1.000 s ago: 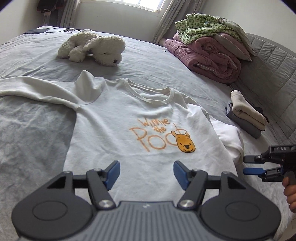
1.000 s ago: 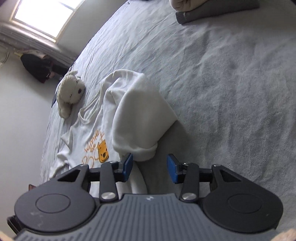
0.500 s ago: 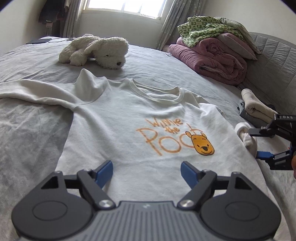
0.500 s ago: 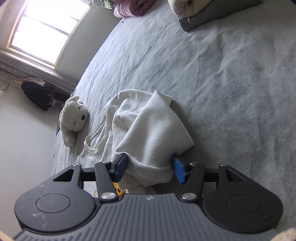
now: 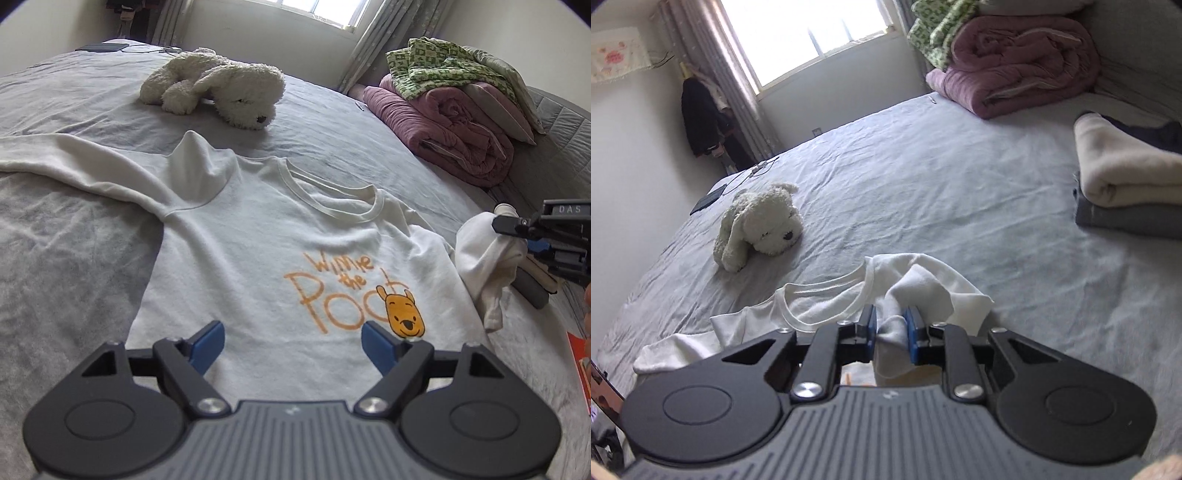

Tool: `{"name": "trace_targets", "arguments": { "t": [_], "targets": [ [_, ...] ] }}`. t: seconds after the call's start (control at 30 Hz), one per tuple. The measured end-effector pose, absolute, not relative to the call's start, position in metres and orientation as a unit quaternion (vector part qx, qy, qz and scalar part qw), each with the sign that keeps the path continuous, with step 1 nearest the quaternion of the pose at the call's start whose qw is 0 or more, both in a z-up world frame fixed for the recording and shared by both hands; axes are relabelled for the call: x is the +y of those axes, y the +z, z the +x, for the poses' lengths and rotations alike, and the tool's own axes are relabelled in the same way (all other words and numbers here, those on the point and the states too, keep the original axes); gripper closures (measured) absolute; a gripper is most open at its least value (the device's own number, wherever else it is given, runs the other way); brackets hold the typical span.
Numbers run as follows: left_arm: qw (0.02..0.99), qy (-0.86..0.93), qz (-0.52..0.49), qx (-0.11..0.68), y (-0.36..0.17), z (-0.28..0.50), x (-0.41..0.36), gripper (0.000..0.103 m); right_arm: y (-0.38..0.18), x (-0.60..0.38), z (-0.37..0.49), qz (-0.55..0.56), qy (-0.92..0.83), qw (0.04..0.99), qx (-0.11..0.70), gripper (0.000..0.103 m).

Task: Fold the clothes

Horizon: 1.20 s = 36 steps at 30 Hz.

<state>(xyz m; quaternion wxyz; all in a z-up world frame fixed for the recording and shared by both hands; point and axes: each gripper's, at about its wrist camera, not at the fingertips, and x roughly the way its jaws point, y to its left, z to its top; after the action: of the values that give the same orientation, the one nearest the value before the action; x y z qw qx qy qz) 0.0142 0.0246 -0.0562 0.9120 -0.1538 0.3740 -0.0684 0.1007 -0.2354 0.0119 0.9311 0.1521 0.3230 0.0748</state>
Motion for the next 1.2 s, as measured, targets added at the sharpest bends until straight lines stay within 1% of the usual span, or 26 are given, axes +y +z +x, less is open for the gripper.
{"name": "trace_targets", "arguments": {
  "t": [0.03,0.17,0.23,0.27,0.3,0.33,0.37,0.4,0.43,0.5,0.53,0.57,0.67,0.8,0.87,0.97,1.07,1.2],
  "targets": [
    [0.912,-0.066,-0.155,0.374,-0.055,0.014,0.026,0.021,0.013,-0.226,0.107,0.142,0.087,0.93,0.329,0.094],
    [0.912,-0.052,-0.158,0.375,-0.051,0.016,0.032,0.021,0.008,-0.186,0.127,0.101,0.121,0.915,0.37,0.094],
    [0.91,-0.05,-0.162,0.378,-0.049,0.016,0.034,0.021,0.009,-0.177,0.126,0.088,0.125,0.914,0.376,0.094],
    [0.909,-0.052,-0.165,0.379,-0.049,0.016,0.035,0.021,0.011,-0.177,0.124,0.087,0.125,0.916,0.372,0.091],
    [0.908,-0.054,-0.167,0.38,-0.048,0.016,0.035,0.021,0.013,-0.177,0.121,0.086,0.125,0.917,0.369,0.086],
    [0.908,-0.056,-0.168,0.38,-0.047,0.016,0.035,0.021,0.015,-0.177,0.119,0.085,0.126,0.918,0.365,0.078],
    [0.908,-0.058,-0.169,0.38,-0.046,0.016,0.035,0.021,0.019,-0.18,0.116,0.085,0.117,0.921,0.361,0.065],
    [0.908,-0.06,-0.168,0.379,-0.045,0.016,0.035,0.021,0.022,-0.186,0.113,0.085,0.104,0.924,0.357,0.06],
    [0.908,-0.061,-0.168,0.379,-0.044,0.016,0.034,0.021,0.024,-0.195,0.11,0.091,0.09,0.926,0.354,0.057],
    [0.907,-0.062,-0.17,0.38,-0.042,0.016,0.034,0.021,0.028,-0.215,0.104,0.106,0.059,0.929,0.349,0.055],
    [0.907,-0.063,-0.17,0.381,-0.042,0.016,0.034,0.021,0.028,-0.226,0.101,0.119,0.045,0.929,0.348,0.051],
    [0.906,-0.064,-0.17,0.381,-0.042,0.016,0.033,0.021,0.027,-0.236,0.098,0.134,0.031,0.927,0.348,0.05],
    [0.906,-0.064,-0.167,0.384,-0.043,0.016,0.032,0.021,0.019,-0.264,0.089,0.195,0.011,0.914,0.357,0.046],
    [0.905,-0.065,-0.158,0.39,-0.048,0.016,0.028,0.021,0.009,-0.273,0.086,0.268,0.022,0.89,0.368,0.045],
    [0.904,-0.066,-0.153,0.395,-0.051,0.015,0.026,0.021,0.009,-0.268,0.084,0.283,0.029,0.886,0.367,0.041],
    [0.902,-0.067,-0.15,0.4,-0.054,0.016,0.026,0.021,0.009,-0.253,0.077,0.266,0.032,0.893,0.361,0.034],
    [0.9,-0.066,-0.153,0.402,-0.055,0.017,0.027,0.021,0.004,-0.235,0.073,0.221,0.023,0.907,0.359,0.033],
    [0.899,-0.07,-0.151,0.406,-0.057,0.017,0.024,0.021,-0.019,-0.208,0.08,0.131,-0.006,0.918,0.373,0.032]
  ]
}}
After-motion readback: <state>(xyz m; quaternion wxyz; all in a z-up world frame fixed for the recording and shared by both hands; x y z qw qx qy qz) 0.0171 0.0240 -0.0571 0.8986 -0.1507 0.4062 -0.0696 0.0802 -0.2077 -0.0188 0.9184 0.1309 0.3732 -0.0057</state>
